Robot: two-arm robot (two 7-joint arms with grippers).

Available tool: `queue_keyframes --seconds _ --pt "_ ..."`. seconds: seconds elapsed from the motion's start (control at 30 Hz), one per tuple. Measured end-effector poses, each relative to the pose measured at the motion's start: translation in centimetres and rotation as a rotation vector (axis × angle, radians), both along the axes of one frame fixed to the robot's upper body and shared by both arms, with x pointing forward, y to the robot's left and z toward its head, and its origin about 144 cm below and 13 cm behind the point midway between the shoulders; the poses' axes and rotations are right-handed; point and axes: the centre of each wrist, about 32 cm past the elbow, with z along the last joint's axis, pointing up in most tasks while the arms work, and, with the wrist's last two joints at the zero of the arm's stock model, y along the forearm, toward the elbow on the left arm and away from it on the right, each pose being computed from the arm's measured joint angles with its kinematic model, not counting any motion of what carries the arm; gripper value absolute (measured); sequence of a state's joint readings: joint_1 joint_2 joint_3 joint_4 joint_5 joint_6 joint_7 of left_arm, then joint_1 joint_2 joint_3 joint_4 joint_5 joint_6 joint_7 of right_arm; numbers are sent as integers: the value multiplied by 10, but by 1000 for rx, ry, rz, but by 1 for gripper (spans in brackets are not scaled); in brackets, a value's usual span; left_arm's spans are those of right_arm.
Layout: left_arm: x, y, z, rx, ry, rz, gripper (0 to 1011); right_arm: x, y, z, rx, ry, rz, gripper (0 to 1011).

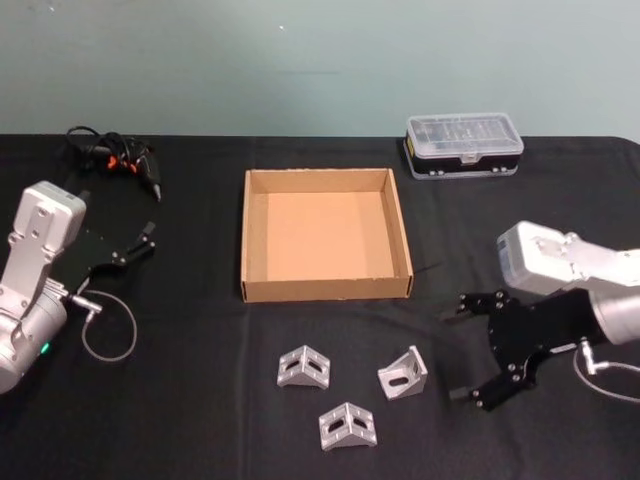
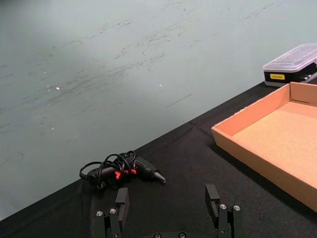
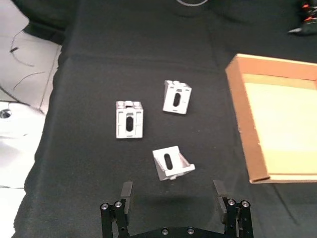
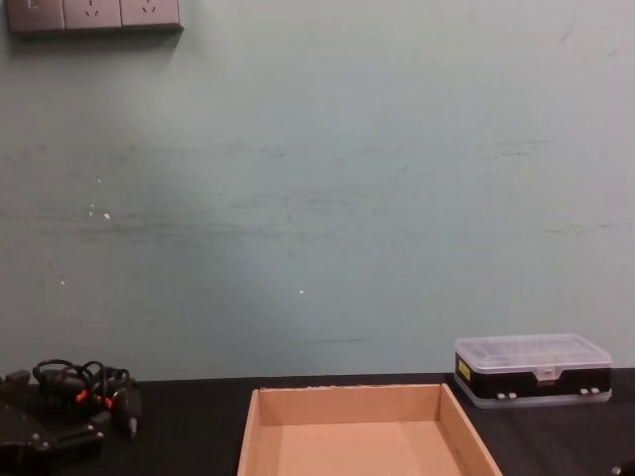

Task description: Use one hand to pick up the angle iron from the table and place it into the box.

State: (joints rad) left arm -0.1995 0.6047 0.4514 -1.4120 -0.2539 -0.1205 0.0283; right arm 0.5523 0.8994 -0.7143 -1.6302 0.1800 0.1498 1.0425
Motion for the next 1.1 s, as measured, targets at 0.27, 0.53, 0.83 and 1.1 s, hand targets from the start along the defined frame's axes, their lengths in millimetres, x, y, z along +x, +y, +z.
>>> queue_keyframes --seconds 0.27,0.53,0.83,1.1 --pt "0 0 0 0 0 0 1011 9 11 -8 -37 11 31 1004" --pt "0 0 0 0 0 0 1011 20 25 -17 -57 19 45 1004" --pt "0 0 0 0 0 0 1011 32 40 -17 -89 15 66 1004" --pt "0 0 0 0 0 0 1011 38 45 -19 -120 16 73 1004"
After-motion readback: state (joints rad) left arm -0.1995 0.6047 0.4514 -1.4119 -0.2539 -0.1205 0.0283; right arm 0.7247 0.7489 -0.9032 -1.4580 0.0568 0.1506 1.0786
